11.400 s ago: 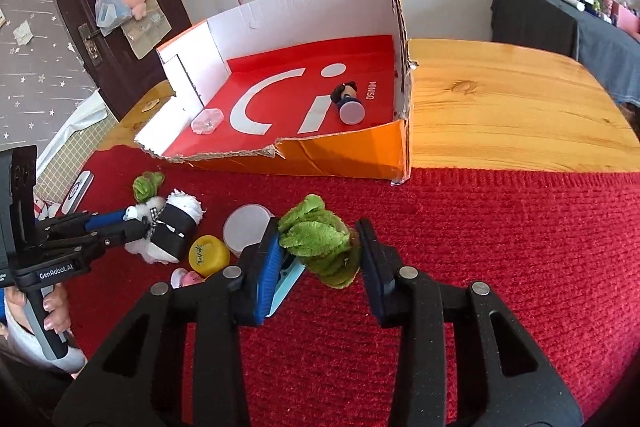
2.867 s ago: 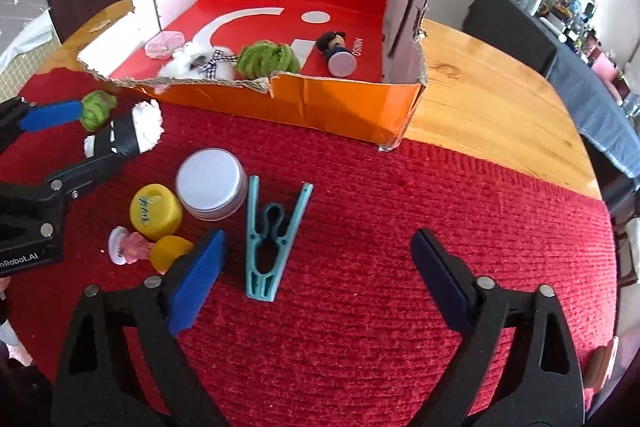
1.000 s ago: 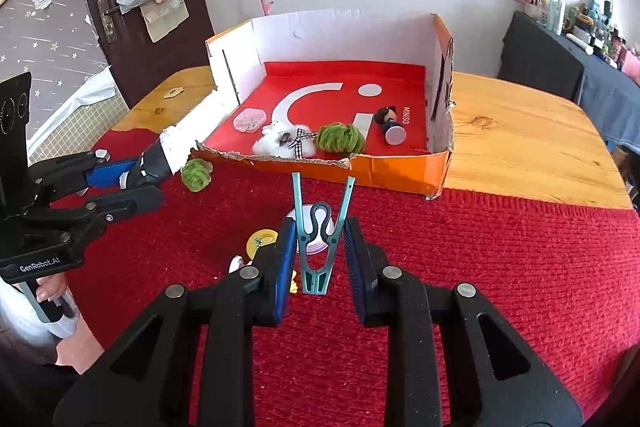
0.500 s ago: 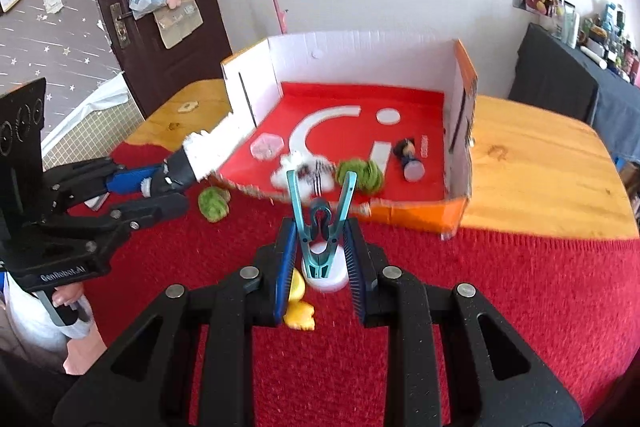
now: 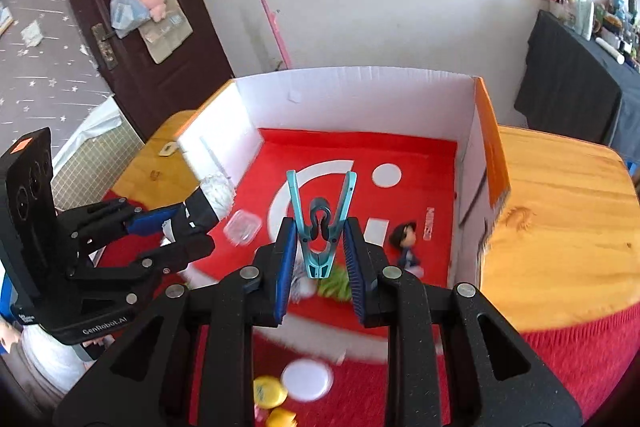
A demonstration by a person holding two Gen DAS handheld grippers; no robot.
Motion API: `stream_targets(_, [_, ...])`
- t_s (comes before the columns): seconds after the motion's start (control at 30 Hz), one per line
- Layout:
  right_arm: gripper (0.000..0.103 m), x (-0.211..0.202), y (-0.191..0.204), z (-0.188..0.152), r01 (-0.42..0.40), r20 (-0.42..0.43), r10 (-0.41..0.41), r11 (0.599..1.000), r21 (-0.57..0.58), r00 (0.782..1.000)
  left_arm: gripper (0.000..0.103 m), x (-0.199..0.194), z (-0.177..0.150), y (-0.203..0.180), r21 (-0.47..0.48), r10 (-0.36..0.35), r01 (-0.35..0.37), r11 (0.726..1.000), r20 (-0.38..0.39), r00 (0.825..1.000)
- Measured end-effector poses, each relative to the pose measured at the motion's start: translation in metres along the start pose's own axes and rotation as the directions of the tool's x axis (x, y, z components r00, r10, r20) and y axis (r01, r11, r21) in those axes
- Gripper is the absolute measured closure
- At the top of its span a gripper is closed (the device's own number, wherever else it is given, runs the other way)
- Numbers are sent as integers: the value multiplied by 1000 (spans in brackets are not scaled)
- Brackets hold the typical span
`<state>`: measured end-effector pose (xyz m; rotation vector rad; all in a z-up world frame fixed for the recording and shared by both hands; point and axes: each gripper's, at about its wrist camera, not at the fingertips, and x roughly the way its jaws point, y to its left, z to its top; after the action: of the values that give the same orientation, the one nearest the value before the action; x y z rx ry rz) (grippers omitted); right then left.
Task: Organize objects
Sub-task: 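Carry the doll with left tool while right tool carries clothespin into cardboard box, then lower and release the doll with left tool while right tool releases clothespin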
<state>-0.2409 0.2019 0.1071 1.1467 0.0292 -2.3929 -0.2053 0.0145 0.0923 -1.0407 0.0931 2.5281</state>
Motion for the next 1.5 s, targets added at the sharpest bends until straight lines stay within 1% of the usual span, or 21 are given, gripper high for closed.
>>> stream_targets(0.17, [80, 36, -4, 19, 31, -85, -31, 1000, -2, 996, 68, 37, 11, 12, -50, -11, 8, 999, -76, 997])
stream_targets(0.27, [80, 56, -7, 23, 58, -133, -58, 998, -3, 989, 68, 56, 15, 14, -57, -7, 0, 998, -116, 993])
stream_targets(0.37, [80, 72, -12, 24, 73, -173, -70, 997, 10, 982, 68, 67, 15, 14, -59, 5, -13, 998, -137, 991])
stream_targets(0.47, [80, 85, -15, 25, 96, -218, -92, 995, 9, 972, 68, 78, 15, 14, -75, 4, -17, 997, -163, 987])
stream_targets(0.57, [80, 97, -16, 25, 127, -265, -125, 992, -10, 956, 68, 84, 13, 11, -74, 7, -21, 997, -186, 983])
stream_targets(0.7, [80, 108, -19, 23, 138, -311, -135, 990, -12, 941, 68, 91, 12, 9, -65, 17, -31, 997, -207, 978])
stream_targets(0.87, [80, 118, -21, 20, 160, -337, -159, 987, -25, 928, 68, 99, 10, 10, -77, 24, -44, 996, -234, 972])
stream_targets(1.07, [80, 116, -18, 16, 163, -333, -170, 985, -49, 927, 68, 102, 10, 12, -94, 29, -55, 994, -254, 967])
stream_targets(1.33, [80, 115, -17, 14, 172, -337, -185, 983, -70, 923, 67, 101, 12, 6, -60, 66, -83, 995, -252, 965])
stream_targets(1.5, [80, 115, -16, 14, 173, -347, -189, 982, -77, 919, 65, 101, 13, 2, -68, 51, -70, 995, -252, 966])
